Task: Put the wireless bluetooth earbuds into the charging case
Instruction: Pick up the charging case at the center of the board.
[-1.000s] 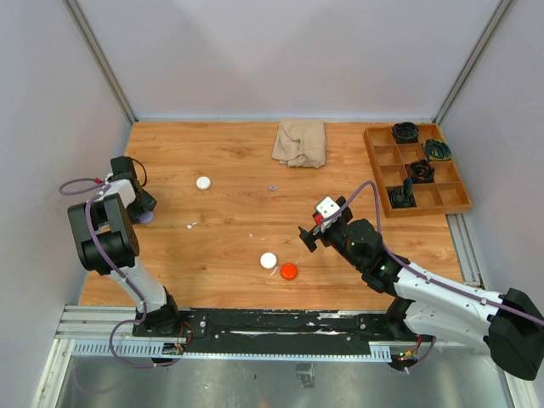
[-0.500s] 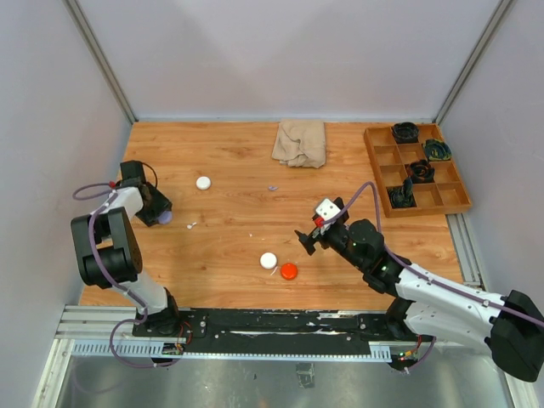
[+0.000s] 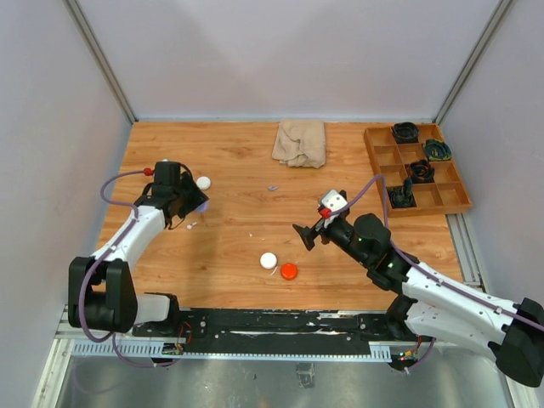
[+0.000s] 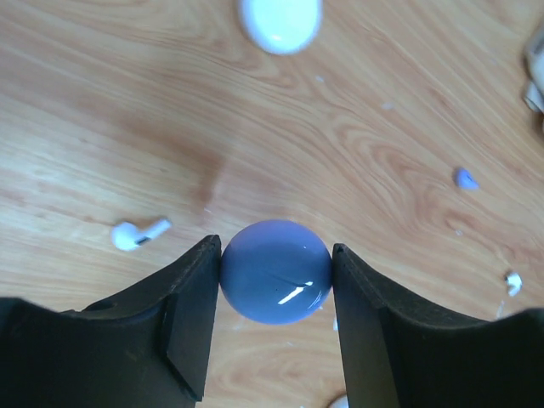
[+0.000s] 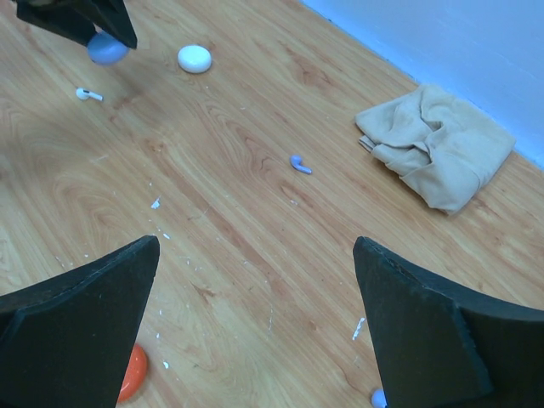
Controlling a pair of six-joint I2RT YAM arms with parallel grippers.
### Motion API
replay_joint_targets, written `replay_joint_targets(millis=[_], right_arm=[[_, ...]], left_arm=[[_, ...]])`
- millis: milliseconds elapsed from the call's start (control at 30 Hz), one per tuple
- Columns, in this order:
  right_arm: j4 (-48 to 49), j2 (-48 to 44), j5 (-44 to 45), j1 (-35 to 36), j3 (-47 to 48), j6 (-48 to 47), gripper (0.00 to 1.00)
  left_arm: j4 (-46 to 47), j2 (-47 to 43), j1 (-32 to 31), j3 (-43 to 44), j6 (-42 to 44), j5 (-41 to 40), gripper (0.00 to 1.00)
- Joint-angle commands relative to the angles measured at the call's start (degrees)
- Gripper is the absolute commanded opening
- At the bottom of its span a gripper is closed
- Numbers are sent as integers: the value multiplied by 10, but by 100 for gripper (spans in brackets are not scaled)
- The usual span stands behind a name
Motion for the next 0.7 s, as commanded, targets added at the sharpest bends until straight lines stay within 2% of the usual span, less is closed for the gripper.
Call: replay_joint_targets(millis=[0, 100, 367, 533, 667], right_arm=[[-53, -15, 3, -8, 39, 36, 98], [-91, -2, -31, -8, 62, 32, 98], [-255, 67, -41, -12, 195, 75, 98], [-375, 111, -55, -33, 283, 96, 98], [-464, 148, -123, -78, 359, 120, 98]], left_arm=[[40, -43, -68, -13, -17, -40, 49], [74, -66, -120, -30, -17, -61, 49], [197, -107, -259, -81, 40, -112, 49], [337, -133, -326, -140, 116, -114, 47], [405, -138, -382, -163, 190, -140, 47]])
